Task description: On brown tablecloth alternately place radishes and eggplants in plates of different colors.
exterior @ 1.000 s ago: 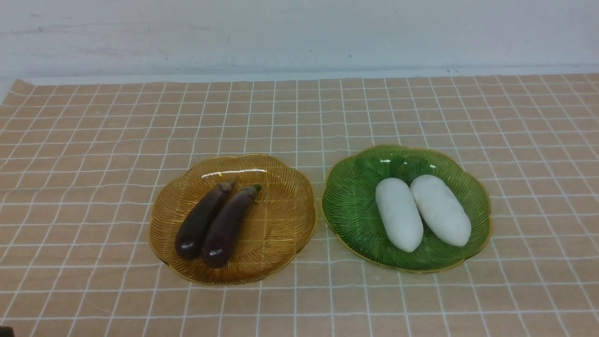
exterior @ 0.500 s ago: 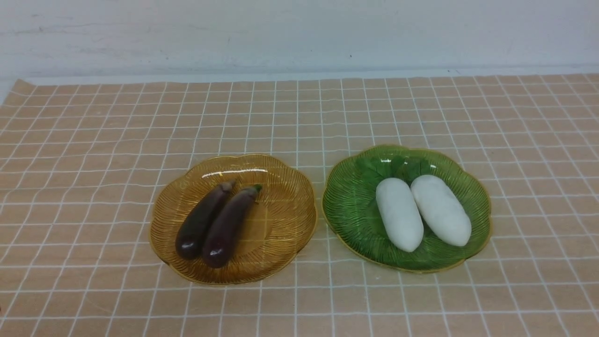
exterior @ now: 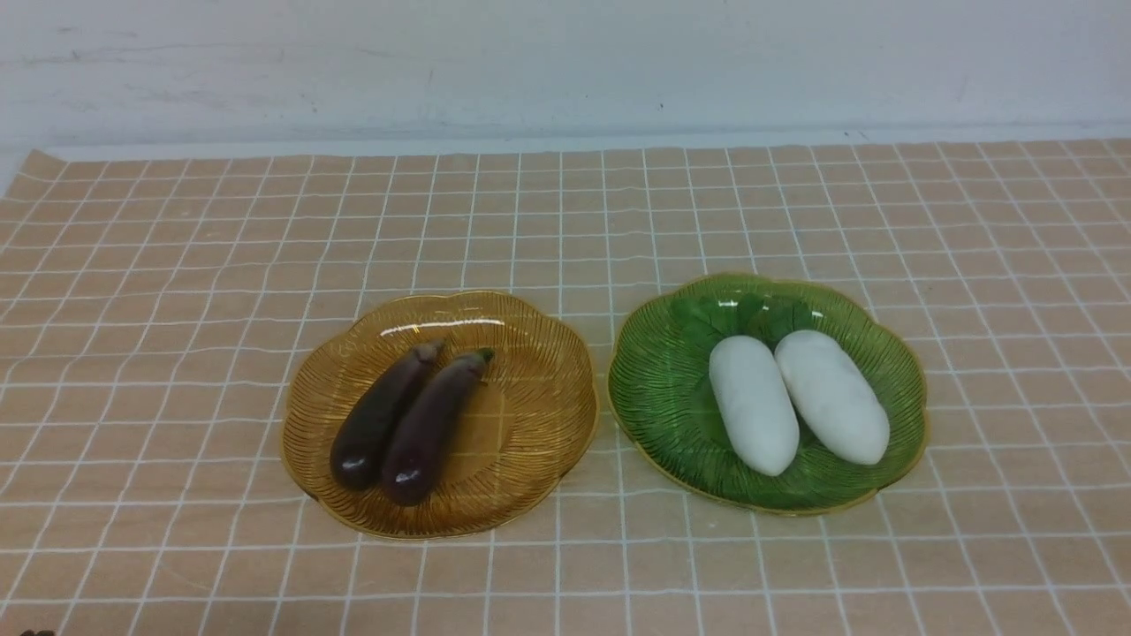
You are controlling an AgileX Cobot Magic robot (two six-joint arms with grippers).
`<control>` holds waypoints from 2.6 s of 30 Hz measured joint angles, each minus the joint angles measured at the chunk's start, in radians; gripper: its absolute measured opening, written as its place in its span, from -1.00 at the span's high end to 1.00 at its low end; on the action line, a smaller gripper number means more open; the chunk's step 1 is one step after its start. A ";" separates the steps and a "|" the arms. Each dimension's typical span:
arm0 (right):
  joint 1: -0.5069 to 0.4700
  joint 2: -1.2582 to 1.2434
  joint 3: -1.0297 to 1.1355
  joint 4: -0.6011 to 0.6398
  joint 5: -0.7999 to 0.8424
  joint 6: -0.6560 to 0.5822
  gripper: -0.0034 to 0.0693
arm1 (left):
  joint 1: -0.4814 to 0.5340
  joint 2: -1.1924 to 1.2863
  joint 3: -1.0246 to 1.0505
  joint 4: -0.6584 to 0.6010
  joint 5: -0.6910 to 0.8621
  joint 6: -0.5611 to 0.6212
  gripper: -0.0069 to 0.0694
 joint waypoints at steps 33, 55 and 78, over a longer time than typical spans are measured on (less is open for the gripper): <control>-0.138 0.000 0.246 -0.276 0.308 -0.089 0.95 | 0.001 0.000 0.000 -0.001 0.004 0.000 0.83; -0.140 0.000 0.372 -0.276 0.362 0.065 0.95 | 0.001 0.000 0.000 -0.002 0.012 0.000 0.83; -0.140 0.000 0.372 -0.276 0.362 0.069 0.95 | 0.001 0.000 0.000 -0.002 0.012 0.000 0.83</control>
